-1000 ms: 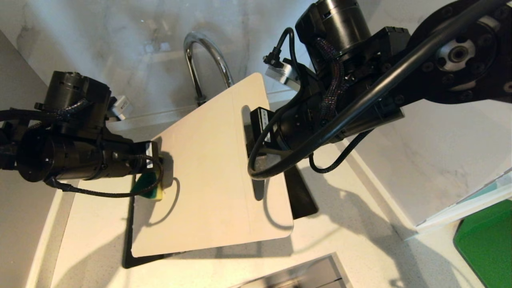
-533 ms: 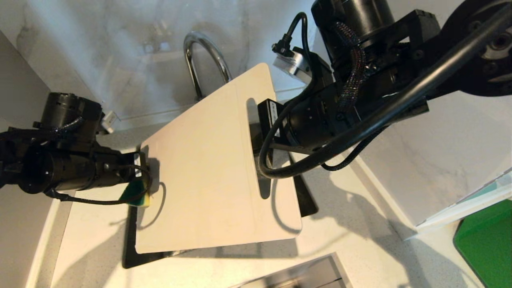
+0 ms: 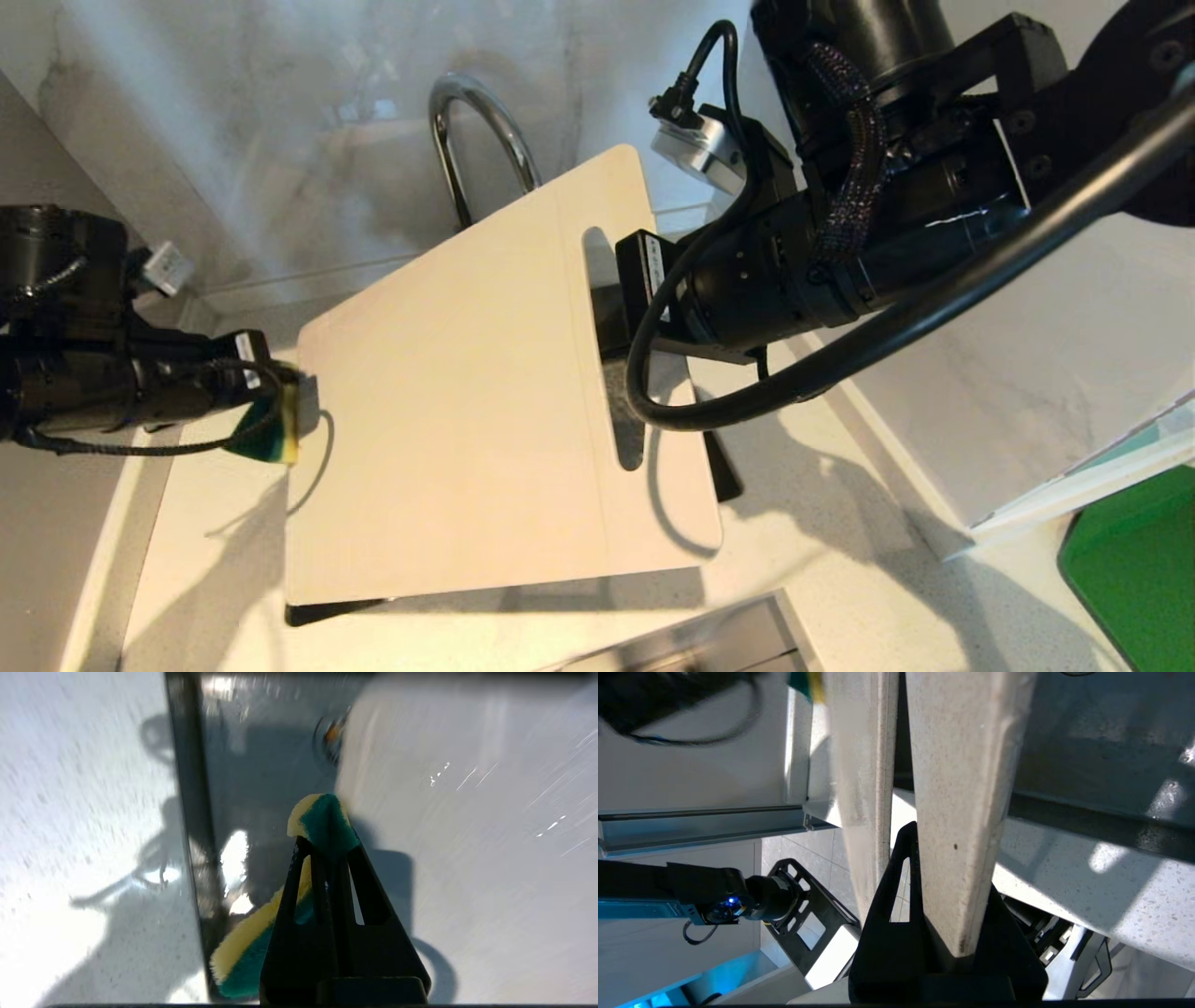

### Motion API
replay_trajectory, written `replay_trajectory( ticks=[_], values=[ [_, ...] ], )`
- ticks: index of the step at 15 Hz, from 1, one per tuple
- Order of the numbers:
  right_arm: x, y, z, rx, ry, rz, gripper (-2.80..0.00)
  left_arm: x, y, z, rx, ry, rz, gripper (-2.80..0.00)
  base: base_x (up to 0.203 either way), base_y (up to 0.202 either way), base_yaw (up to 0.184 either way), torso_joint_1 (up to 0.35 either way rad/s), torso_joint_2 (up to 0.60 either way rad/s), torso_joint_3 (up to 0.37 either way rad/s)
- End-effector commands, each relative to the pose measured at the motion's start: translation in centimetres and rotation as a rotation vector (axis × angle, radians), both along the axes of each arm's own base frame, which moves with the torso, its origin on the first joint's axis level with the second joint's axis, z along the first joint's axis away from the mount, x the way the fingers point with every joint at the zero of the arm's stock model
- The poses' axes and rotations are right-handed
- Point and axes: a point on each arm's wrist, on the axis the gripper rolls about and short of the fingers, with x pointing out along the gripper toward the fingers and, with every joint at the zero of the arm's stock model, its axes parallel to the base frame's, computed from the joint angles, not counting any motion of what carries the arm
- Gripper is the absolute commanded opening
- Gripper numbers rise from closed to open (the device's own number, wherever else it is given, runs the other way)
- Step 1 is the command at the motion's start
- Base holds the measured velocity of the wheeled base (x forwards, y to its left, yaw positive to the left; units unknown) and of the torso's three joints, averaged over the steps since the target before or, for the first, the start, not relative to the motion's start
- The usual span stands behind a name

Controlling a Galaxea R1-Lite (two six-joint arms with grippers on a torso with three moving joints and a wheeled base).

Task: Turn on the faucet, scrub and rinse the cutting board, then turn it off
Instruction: Turn off the tap

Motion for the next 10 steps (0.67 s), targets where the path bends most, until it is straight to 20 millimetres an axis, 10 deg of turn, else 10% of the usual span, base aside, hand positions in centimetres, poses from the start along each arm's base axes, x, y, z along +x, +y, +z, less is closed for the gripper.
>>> replay_trajectory(
  ticks=[1, 5, 10],
  values=[
    [0.4, 0.1, -0.7, -0.017, 0.023, -0.006, -2.8, -1.3, 1.3, 4.3, -0.035, -0.113, 0.037, -2.8, 0.0, 0.0, 0.0, 0.0, 0.0, 0.0],
    [0.9, 0.6, -1.4, -0.028, 0.041, -0.004, -2.8, -2.4, 0.5, 10.0, -0.086, -0.181, -0.027, -2.8, 0.0, 0.0, 0.0, 0.0, 0.0, 0.0],
    [1.0, 0.6, -1.4, -0.028, 0.042, -0.003, -2.8, -1.3, -7.5, 8.3, -0.159, -0.047, -0.245, -2.8, 0.0, 0.0, 0.0, 0.0, 0.0, 0.0]
  ],
)
